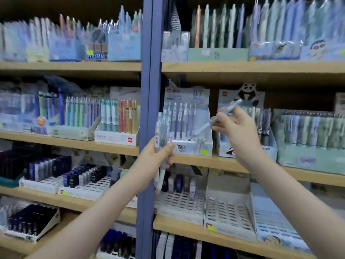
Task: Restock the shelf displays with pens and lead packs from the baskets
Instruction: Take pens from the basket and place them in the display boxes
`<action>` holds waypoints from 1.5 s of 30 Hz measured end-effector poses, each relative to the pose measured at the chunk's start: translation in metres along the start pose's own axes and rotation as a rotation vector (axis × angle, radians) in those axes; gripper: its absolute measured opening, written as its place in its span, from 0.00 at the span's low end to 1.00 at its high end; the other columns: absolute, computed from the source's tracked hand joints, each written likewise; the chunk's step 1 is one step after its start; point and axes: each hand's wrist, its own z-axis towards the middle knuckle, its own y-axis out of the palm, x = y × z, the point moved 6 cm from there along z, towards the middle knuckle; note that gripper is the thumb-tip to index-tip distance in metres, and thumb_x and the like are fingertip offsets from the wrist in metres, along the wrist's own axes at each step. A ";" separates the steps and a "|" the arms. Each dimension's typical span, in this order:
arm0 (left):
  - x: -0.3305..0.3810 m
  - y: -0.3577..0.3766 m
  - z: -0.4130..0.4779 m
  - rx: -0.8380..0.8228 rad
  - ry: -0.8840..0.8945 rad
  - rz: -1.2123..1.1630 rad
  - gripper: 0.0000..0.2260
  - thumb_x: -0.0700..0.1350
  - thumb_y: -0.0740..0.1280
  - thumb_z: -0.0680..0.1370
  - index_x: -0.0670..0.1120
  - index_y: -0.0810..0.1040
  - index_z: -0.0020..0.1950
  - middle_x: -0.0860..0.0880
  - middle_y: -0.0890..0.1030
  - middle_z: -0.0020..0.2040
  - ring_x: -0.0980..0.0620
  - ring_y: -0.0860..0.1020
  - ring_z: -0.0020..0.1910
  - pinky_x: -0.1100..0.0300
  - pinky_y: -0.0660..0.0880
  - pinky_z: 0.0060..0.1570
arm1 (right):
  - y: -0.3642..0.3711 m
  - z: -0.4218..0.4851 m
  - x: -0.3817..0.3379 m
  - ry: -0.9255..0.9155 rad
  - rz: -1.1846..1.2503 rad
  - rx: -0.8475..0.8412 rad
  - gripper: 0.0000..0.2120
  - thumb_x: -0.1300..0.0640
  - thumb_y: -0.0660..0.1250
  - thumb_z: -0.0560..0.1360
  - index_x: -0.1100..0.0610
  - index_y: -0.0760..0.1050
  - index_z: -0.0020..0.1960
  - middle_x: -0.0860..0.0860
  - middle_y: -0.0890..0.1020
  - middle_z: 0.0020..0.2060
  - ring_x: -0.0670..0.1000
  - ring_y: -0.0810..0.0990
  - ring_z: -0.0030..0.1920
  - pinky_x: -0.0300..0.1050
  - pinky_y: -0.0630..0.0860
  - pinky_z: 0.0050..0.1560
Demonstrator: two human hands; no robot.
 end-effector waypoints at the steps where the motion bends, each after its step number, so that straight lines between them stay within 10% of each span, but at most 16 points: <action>1: 0.003 -0.003 0.005 0.018 0.008 -0.023 0.04 0.47 0.63 0.80 0.47 0.72 0.50 0.50 0.77 0.36 0.58 0.76 0.30 0.65 0.76 0.34 | 0.003 0.009 0.001 0.004 -0.030 0.007 0.04 0.63 0.62 0.79 0.56 0.74 0.47 0.54 0.81 0.41 0.50 0.83 0.44 0.37 0.79 0.43; 23: -0.018 -0.049 0.028 0.164 -0.006 -0.081 0.10 0.49 0.61 0.80 0.42 0.71 0.49 0.51 0.75 0.32 0.55 0.74 0.30 0.66 0.75 0.33 | 0.085 0.030 0.022 -0.062 -0.307 -0.075 0.05 0.57 0.65 0.78 0.59 0.77 0.49 0.53 0.82 0.43 0.53 0.80 0.47 0.53 0.78 0.52; 31: -0.019 -0.056 0.028 0.168 -0.009 -0.079 0.10 0.50 0.62 0.80 0.44 0.72 0.49 0.51 0.77 0.35 0.53 0.75 0.34 0.58 0.74 0.41 | 0.097 0.040 0.020 -0.119 -0.521 -0.116 0.07 0.55 0.67 0.77 0.52 0.69 0.52 0.47 0.78 0.44 0.47 0.76 0.46 0.31 0.68 0.39; 39: -0.015 -0.058 0.034 0.156 -0.006 -0.061 0.12 0.51 0.62 0.79 0.42 0.72 0.52 0.50 0.77 0.34 0.55 0.75 0.32 0.63 0.76 0.38 | 0.117 0.062 0.016 -0.306 -1.104 -0.110 0.12 0.44 0.69 0.73 0.51 0.74 0.47 0.45 0.67 0.55 0.50 0.59 0.62 0.45 0.51 0.55; 45: -0.016 -0.060 0.035 0.153 0.002 -0.095 0.11 0.50 0.63 0.79 0.43 0.71 0.53 0.51 0.77 0.36 0.56 0.75 0.32 0.64 0.76 0.36 | 0.125 0.069 0.016 -0.374 -1.155 -0.135 0.21 0.46 0.70 0.73 0.50 0.70 0.63 0.46 0.72 0.61 0.50 0.62 0.67 0.48 0.49 0.65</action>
